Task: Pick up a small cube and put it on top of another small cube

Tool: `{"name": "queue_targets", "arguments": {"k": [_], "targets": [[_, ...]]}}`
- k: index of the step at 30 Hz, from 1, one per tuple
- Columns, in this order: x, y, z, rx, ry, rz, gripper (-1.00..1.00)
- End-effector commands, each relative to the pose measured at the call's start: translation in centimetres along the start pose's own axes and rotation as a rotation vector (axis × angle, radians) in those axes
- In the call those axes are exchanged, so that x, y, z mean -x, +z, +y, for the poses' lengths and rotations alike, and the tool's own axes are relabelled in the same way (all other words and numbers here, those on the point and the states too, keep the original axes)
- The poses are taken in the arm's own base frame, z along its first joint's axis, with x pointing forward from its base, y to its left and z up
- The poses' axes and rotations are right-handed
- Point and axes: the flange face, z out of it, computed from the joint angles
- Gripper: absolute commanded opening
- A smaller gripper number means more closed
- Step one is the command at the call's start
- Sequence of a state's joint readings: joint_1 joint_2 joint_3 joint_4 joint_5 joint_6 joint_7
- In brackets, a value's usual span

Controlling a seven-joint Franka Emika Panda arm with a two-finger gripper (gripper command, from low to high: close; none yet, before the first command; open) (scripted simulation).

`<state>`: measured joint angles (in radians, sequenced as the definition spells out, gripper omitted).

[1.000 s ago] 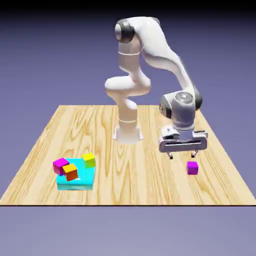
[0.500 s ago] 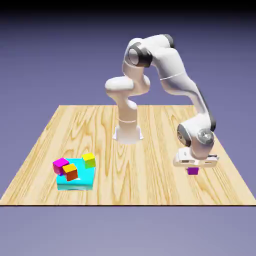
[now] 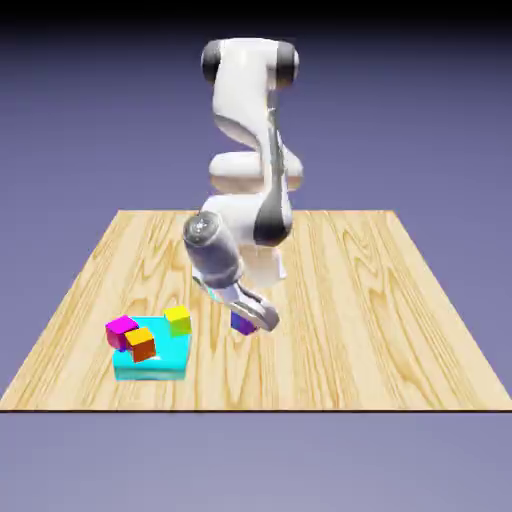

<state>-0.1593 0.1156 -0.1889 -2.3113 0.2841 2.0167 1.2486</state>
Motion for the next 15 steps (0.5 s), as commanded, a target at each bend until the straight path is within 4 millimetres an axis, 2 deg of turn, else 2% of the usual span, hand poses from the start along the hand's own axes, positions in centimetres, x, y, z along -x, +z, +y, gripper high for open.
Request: {"name": "queue_targets", "arguments": {"k": [1,4,5,9,10,11,15], "targets": [[-2.4,-1.2,1.0,-0.018,0.049,-0.025,-1.0],[-10.3,-4.3,5.2,-0.085,0.215,-0.121,-1.0],[-10.3,-4.3,5.2,-0.085,0.215,-0.121,-1.0],[-10.3,2.4,4.1,-0.085,0.214,-0.121,-1.0],[-10.3,2.4,4.1,-0.085,0.214,-0.121,1.0],[-10.3,2.4,4.1,-0.085,0.214,-0.121,1.0],[-10.3,-4.3,5.2,-0.085,0.215,-0.121,1.0]]}}
